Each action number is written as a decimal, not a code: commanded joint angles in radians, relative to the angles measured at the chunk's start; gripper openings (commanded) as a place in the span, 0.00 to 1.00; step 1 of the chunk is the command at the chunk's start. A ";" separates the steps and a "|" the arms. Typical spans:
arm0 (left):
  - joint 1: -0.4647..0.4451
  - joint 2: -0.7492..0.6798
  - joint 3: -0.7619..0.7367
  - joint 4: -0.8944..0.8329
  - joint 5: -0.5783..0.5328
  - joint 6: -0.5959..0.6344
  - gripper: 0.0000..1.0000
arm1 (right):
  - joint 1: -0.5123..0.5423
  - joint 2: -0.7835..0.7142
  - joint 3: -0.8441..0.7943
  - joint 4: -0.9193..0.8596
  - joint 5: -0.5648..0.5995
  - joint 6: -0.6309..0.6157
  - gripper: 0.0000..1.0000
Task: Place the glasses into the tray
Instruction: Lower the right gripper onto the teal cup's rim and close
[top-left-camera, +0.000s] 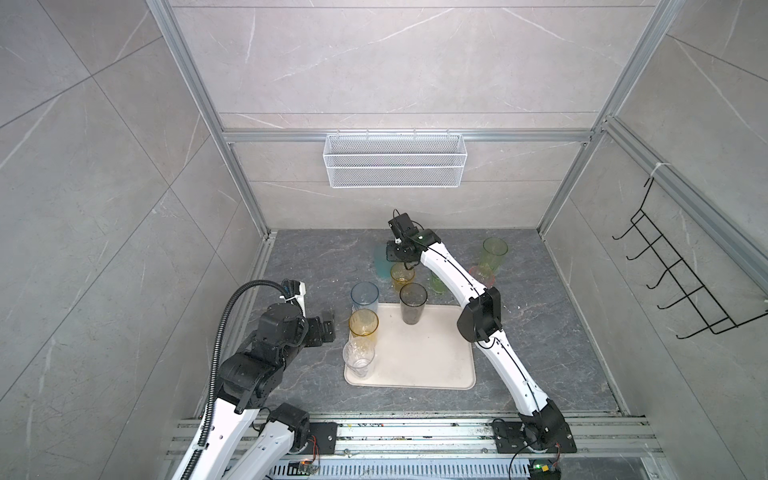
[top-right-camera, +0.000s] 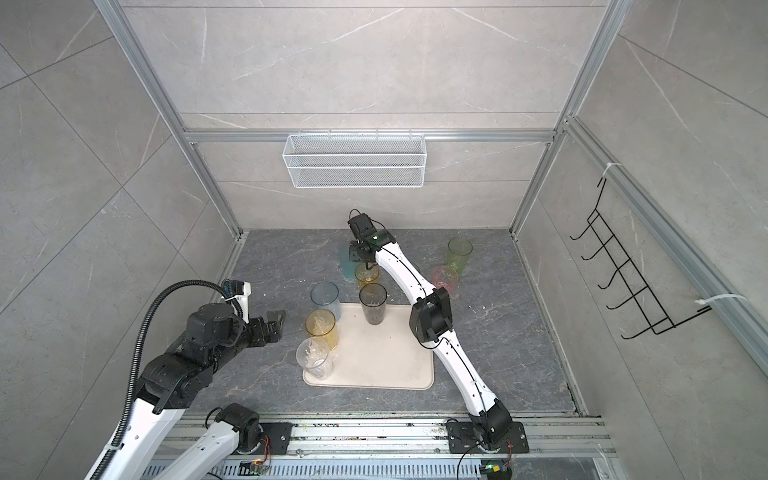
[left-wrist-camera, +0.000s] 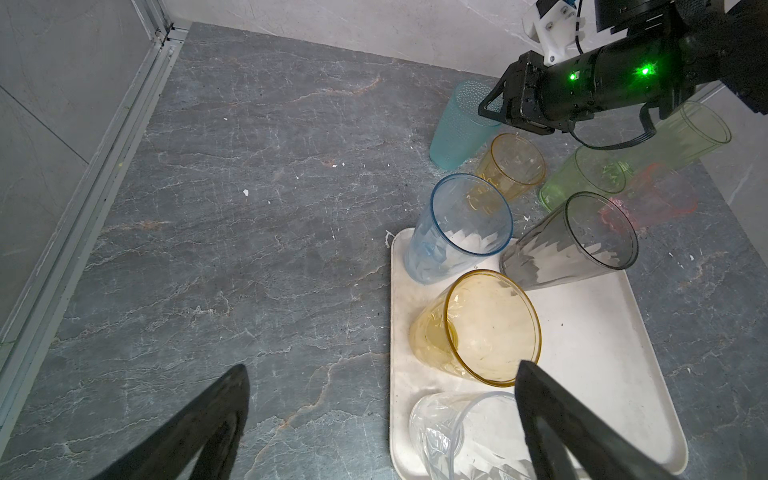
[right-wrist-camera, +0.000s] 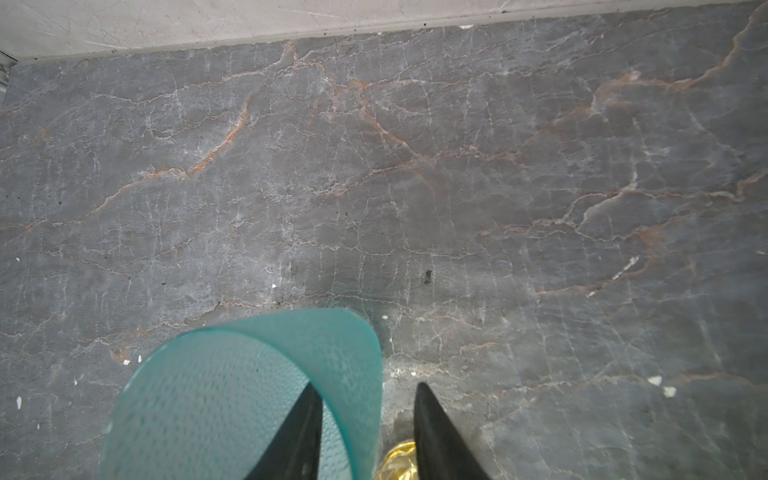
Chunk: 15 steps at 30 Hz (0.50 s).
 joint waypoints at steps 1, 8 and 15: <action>0.006 0.003 -0.001 0.025 -0.017 -0.013 1.00 | -0.002 -0.016 0.029 0.002 -0.003 0.003 0.31; 0.006 0.002 -0.003 0.024 -0.017 -0.015 1.00 | -0.002 -0.025 0.031 -0.001 0.000 -0.005 0.18; 0.005 0.005 -0.002 0.024 -0.014 -0.017 1.00 | -0.002 -0.047 0.030 -0.006 0.001 -0.010 0.06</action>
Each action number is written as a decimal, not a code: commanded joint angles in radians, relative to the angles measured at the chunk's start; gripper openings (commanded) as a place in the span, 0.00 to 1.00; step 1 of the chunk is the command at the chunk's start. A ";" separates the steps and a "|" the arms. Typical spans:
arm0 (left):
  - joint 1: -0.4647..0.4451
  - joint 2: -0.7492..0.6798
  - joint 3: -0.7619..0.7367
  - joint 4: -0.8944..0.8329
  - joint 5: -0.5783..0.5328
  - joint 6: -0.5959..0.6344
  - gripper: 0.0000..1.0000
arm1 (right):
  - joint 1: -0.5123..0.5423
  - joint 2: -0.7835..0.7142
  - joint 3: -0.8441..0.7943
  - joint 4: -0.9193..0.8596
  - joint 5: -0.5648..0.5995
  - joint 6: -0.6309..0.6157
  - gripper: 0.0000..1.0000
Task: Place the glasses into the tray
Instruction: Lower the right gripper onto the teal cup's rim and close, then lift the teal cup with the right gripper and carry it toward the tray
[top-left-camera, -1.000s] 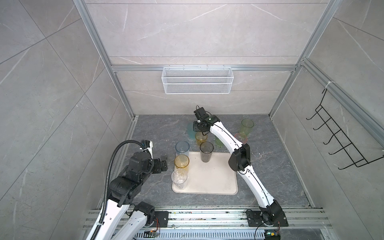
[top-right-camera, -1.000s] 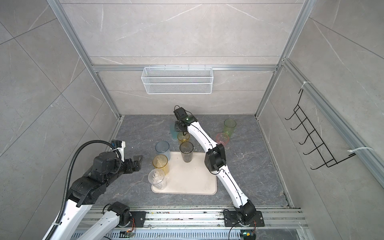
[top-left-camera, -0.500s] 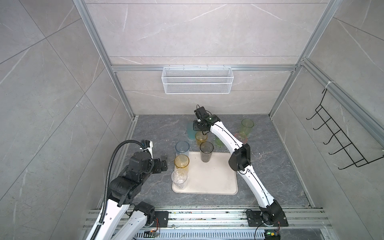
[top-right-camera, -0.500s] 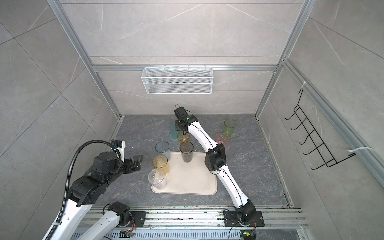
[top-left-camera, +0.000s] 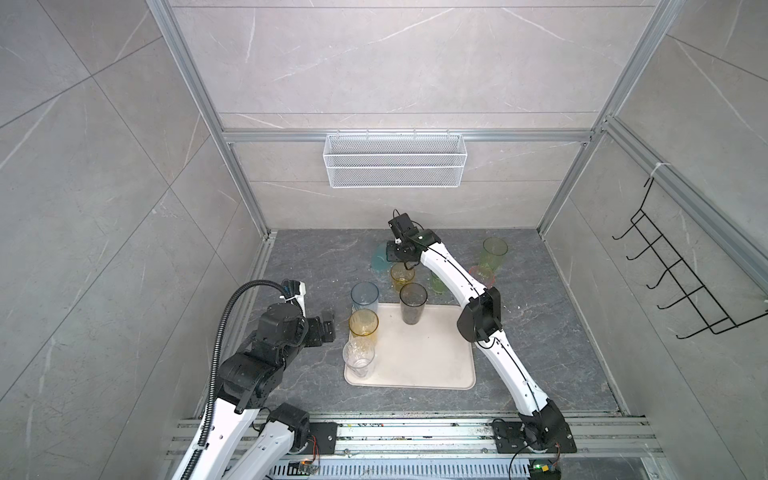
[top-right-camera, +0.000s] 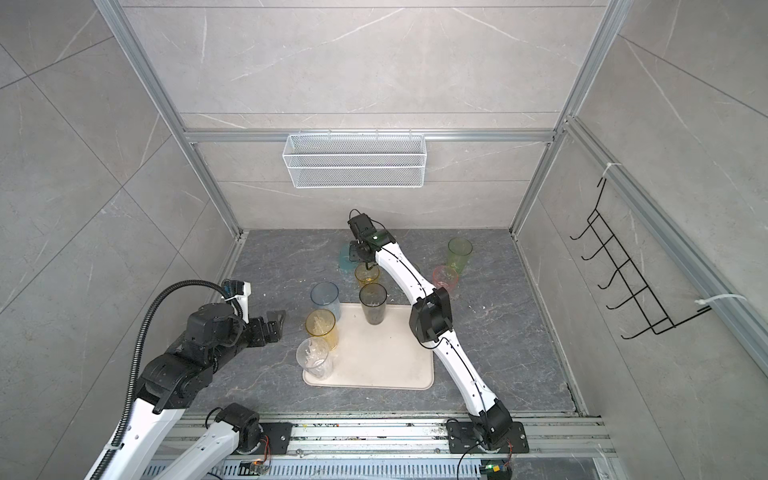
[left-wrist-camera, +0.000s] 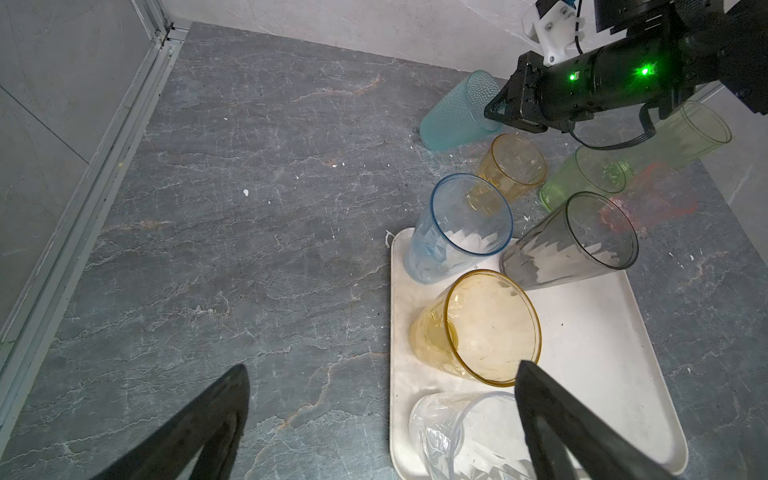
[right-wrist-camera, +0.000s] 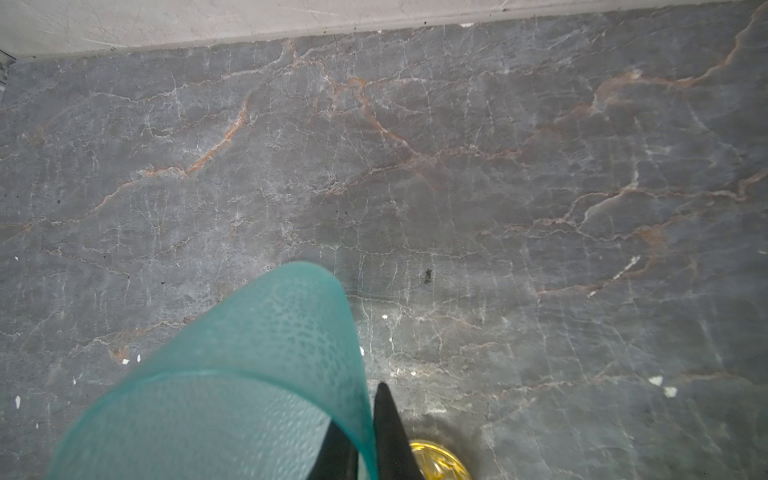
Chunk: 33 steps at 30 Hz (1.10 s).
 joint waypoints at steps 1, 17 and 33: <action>0.006 0.006 -0.002 0.024 -0.014 -0.016 1.00 | -0.003 -0.051 0.030 -0.006 0.000 -0.008 0.04; 0.006 -0.006 -0.002 0.024 -0.019 -0.017 1.00 | 0.007 -0.216 0.040 -0.092 0.016 -0.049 0.00; 0.006 -0.016 0.001 0.021 -0.027 -0.022 1.00 | 0.025 -0.510 -0.115 -0.258 0.055 -0.096 0.00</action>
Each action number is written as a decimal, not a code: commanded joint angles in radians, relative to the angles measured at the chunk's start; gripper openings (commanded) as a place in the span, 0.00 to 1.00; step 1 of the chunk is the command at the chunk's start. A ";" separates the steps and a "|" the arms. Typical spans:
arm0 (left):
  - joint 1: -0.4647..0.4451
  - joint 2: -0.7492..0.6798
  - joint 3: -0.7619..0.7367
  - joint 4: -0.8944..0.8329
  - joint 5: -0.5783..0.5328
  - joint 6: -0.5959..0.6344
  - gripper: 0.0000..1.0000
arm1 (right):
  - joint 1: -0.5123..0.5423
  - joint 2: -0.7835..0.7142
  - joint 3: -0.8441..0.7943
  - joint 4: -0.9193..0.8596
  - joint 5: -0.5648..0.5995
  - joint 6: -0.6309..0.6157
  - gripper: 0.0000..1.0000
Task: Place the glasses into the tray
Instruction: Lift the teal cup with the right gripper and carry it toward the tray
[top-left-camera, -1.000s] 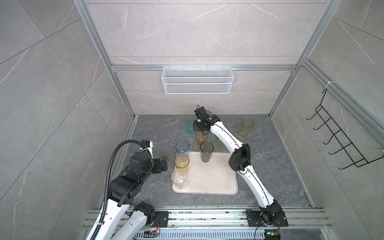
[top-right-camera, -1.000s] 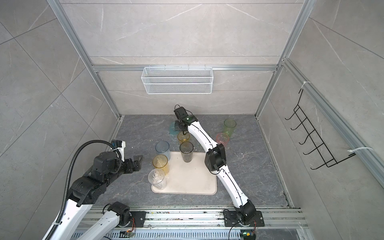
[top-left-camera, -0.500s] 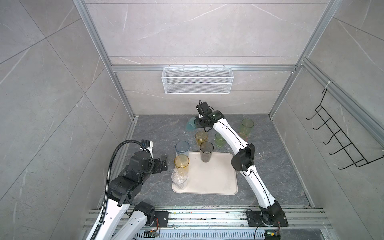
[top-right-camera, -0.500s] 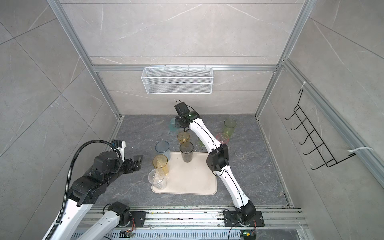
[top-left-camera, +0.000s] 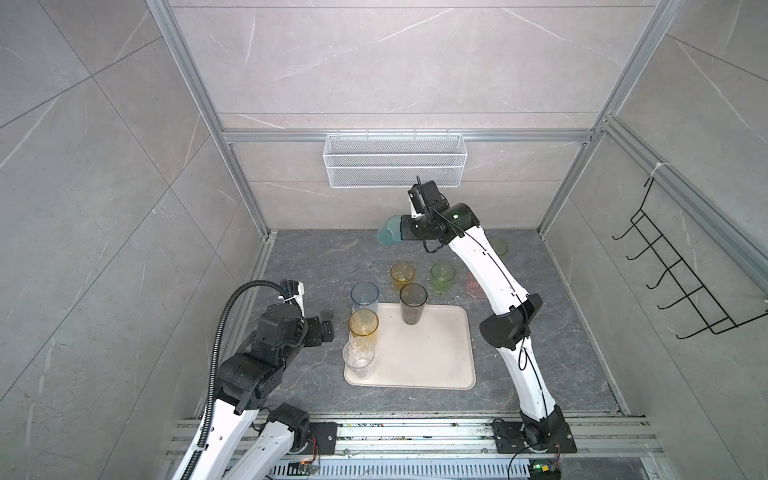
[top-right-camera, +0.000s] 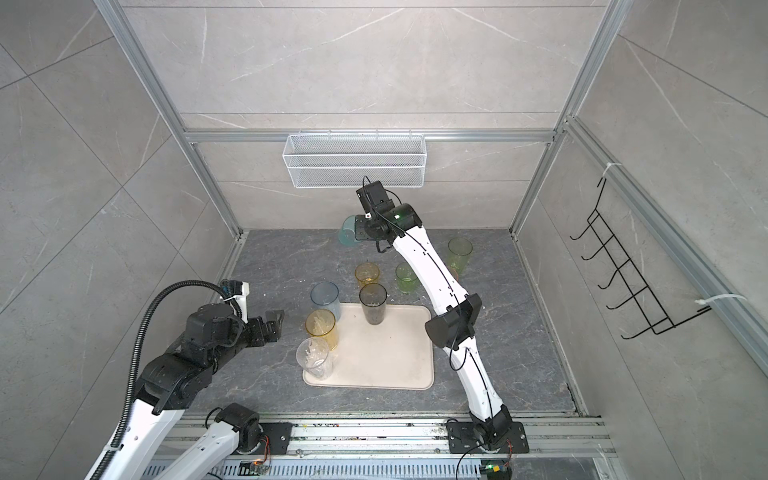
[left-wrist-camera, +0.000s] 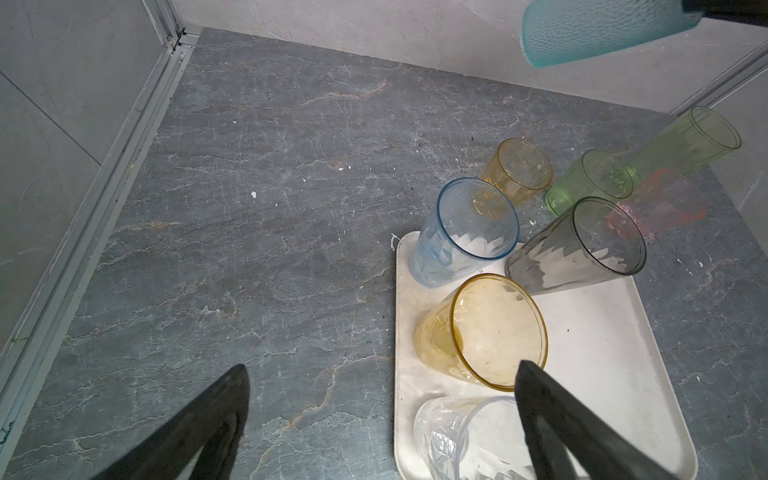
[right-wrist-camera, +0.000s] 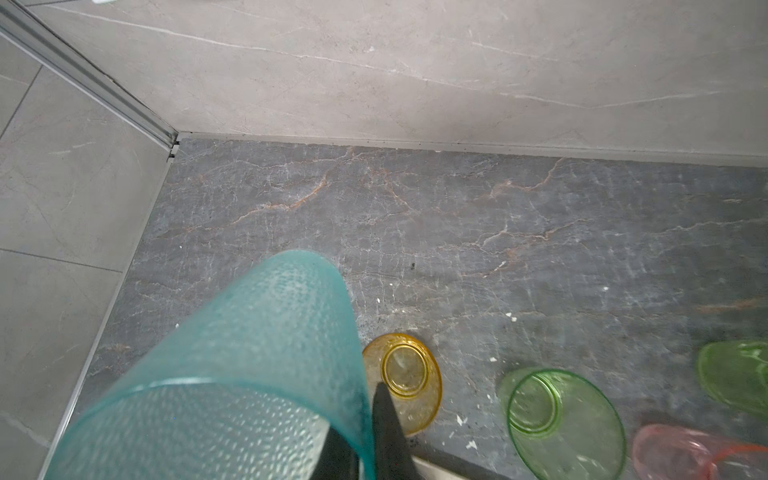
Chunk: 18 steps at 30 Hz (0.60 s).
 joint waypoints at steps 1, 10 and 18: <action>0.006 -0.012 0.002 0.022 -0.007 -0.018 1.00 | 0.008 -0.134 -0.095 -0.044 0.023 -0.028 0.00; 0.006 -0.020 0.001 0.025 0.005 -0.020 1.00 | 0.008 -0.379 -0.372 -0.100 0.083 -0.028 0.00; 0.006 -0.024 0.002 0.026 0.009 -0.020 1.00 | 0.008 -0.614 -0.638 -0.091 0.132 -0.021 0.00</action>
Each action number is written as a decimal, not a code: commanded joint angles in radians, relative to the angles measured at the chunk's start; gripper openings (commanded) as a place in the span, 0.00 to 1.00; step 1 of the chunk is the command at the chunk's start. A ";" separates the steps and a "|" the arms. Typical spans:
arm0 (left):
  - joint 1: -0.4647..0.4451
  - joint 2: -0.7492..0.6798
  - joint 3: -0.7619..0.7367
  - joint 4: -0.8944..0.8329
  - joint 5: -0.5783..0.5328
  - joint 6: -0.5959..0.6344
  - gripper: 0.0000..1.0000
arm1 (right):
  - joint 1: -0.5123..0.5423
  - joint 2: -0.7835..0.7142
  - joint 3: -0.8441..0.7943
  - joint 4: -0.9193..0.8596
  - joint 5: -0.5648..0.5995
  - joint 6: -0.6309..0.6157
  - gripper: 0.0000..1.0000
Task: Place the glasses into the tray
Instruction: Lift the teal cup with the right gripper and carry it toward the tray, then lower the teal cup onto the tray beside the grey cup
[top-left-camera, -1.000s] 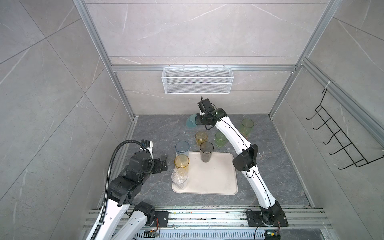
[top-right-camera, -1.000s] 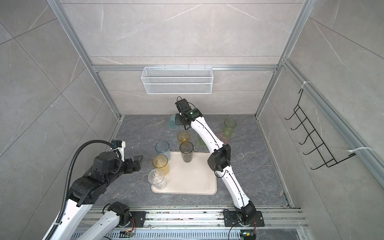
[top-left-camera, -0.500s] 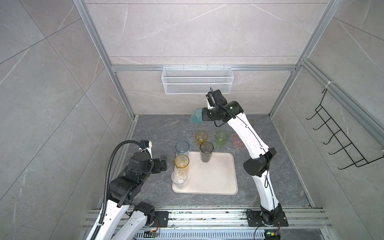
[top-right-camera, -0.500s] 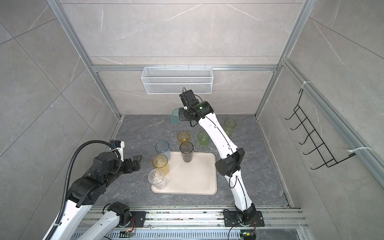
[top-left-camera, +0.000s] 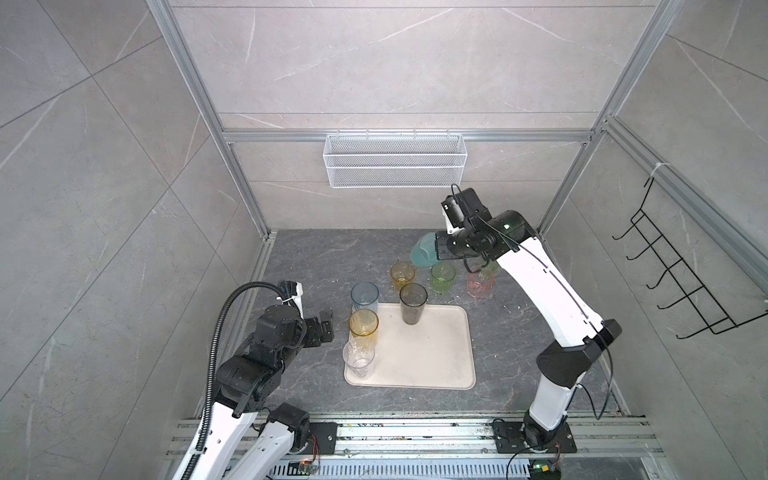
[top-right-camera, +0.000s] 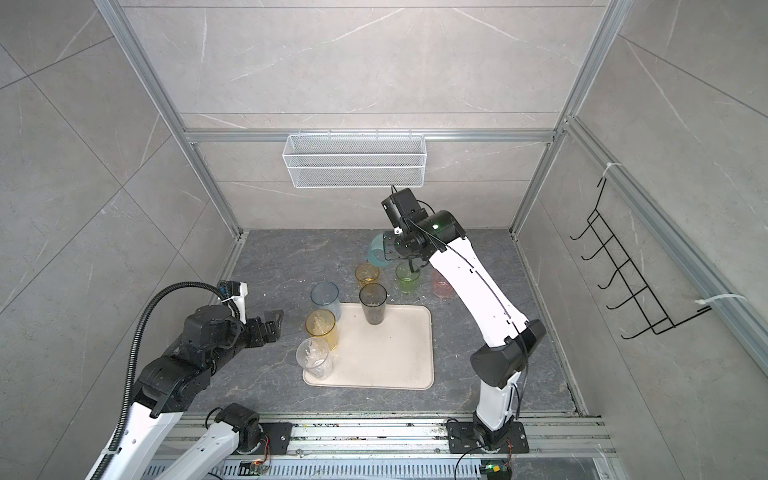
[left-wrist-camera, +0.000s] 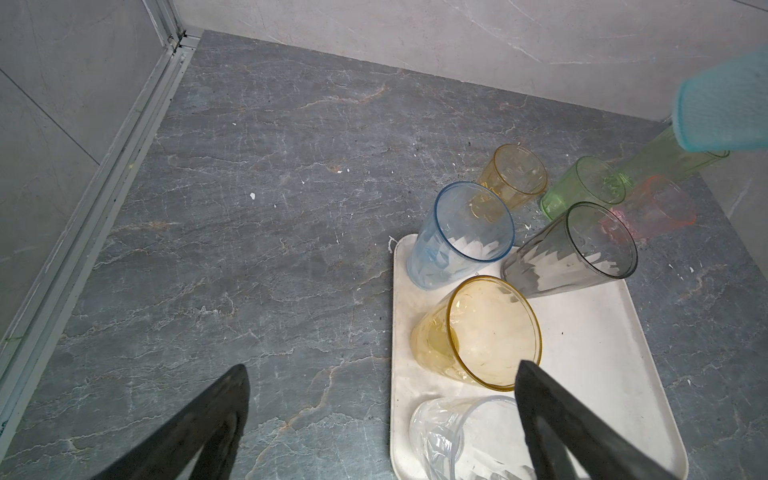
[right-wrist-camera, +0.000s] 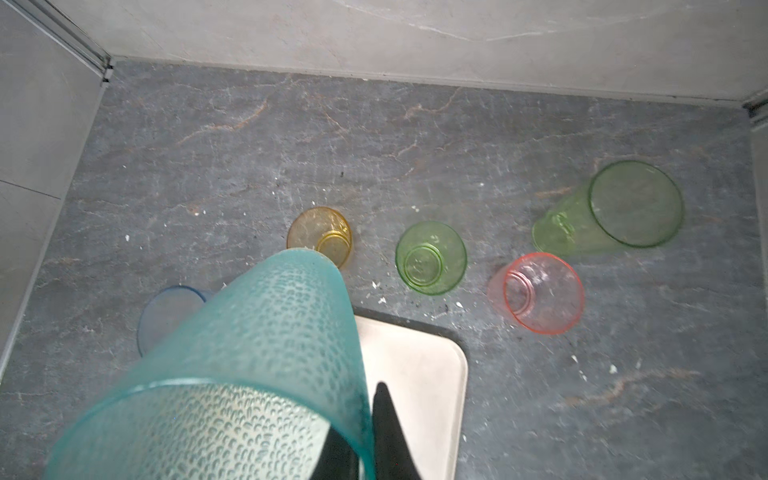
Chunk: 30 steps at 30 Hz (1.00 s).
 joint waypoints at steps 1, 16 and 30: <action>0.006 -0.010 0.001 0.026 0.008 -0.010 1.00 | 0.004 -0.113 -0.086 -0.007 0.041 -0.005 0.00; 0.005 -0.013 -0.002 0.028 0.008 -0.014 1.00 | 0.006 -0.330 -0.354 -0.084 0.019 -0.014 0.00; 0.006 -0.002 -0.002 0.028 0.003 -0.014 1.00 | 0.051 -0.423 -0.606 -0.054 0.006 -0.010 0.00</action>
